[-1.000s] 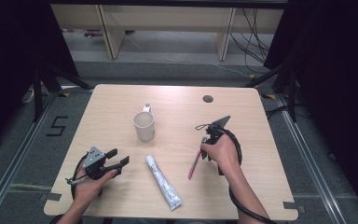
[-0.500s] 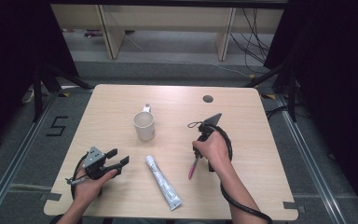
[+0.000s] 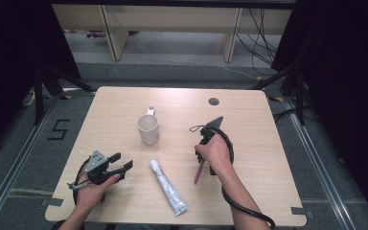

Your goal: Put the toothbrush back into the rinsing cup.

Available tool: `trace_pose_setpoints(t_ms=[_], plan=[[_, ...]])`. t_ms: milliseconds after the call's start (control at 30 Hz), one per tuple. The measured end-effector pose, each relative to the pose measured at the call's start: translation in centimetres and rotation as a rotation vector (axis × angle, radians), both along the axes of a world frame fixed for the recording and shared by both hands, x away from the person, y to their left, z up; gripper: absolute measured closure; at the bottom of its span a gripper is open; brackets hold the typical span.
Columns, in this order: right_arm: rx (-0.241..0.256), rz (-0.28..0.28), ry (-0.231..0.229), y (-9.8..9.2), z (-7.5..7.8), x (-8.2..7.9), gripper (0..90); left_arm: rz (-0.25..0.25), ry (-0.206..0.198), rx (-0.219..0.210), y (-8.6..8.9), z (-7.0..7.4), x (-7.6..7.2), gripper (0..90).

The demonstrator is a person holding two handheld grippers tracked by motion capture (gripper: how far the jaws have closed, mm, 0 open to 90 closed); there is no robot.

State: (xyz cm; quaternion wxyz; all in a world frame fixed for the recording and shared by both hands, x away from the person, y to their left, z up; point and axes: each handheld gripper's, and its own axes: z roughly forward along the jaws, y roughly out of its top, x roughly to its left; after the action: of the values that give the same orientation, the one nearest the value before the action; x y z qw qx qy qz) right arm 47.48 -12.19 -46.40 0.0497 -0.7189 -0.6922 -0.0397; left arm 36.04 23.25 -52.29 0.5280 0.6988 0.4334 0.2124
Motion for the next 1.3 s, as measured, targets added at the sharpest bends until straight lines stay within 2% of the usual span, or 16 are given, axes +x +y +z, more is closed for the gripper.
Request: trace_pose_setpoints(t_ms=[33,100,167,200,233,267,300,433,467,933,1033,1067,1133,1200,1233,1300], plan=[[-0.013,0.000,0.001,0.1,0.0,0.1,57.8,0.001,-0.003,-0.004,0.0,0.0,0.0,35.6],[0.031,-0.011,-0.009,0.0,-0.3,0.1,58.8,0.000,-0.001,-0.002,0.0,0.0,0.0,35.6],[0.020,0.028,-0.029,-0.2,-0.6,0.1,60.2,-0.001,-0.002,-0.003,0.0,0.0,0.0,35.6],[-0.003,0.022,-0.025,-0.1,-0.6,0.1,61.7,-0.001,-0.001,-0.002,0.0,0.0,0.0,35.6],[0.010,-0.030,0.000,0.3,-0.5,0.1,63.8,-0.001,0.000,0.000,0.0,0.0,0.0,35.6],[0.010,-0.030,0.000,0.3,-0.5,0.1,63.8,-0.001,-0.002,-0.003,0.0,0.0,0.0,35.6],[-0.042,-0.017,-0.024,0.3,-0.6,0.2,64.8,-0.001,-0.002,-0.003,0.0,0.0,0.0,35.6],[-0.026,0.001,-0.020,0.1,-0.7,0.2,65.7,-0.001,-0.002,-0.003,0.0,0.0,0.0,35.6],[-0.036,0.033,-0.032,-0.2,-0.8,0.3,66.8,-0.002,-0.002,-0.003,0.0,0.0,0.0,35.6],[-0.055,0.042,-0.003,-0.4,-0.9,0.6,80.0,-0.001,0.001,0.001,0.0,0.0,0.0,35.6],[-0.059,0.050,-0.015,-0.4,-0.9,0.6,80.5,-0.001,-0.001,-0.001,0.0,0.0,0.0,35.6],[-0.069,0.082,-0.024,-0.6,-1.0,0.6,80.6,-0.001,-0.002,-0.003,0.0,0.0,0.0,35.6],[-0.075,0.060,-0.032,-0.4,-1.0,0.6,80.8,-0.001,-0.003,-0.004,0.0,0.0,0.0,35.6],[-0.061,0.105,-0.044,-0.7,-0.9,0.4,80.9,-0.001,0.000,-0.004,0.0,0.0,0.0,35.6],[-0.069,0.133,-0.023,-0.9,-0.6,0.4,80.9,-0.002,-0.002,-0.005,0.0,0.0,0.0,35.6],[-0.058,0.111,-0.044,-0.8,-0.6,0.3,81.1,-0.003,-0.002,-0.002,0.0,0.0,0.0,35.6]])
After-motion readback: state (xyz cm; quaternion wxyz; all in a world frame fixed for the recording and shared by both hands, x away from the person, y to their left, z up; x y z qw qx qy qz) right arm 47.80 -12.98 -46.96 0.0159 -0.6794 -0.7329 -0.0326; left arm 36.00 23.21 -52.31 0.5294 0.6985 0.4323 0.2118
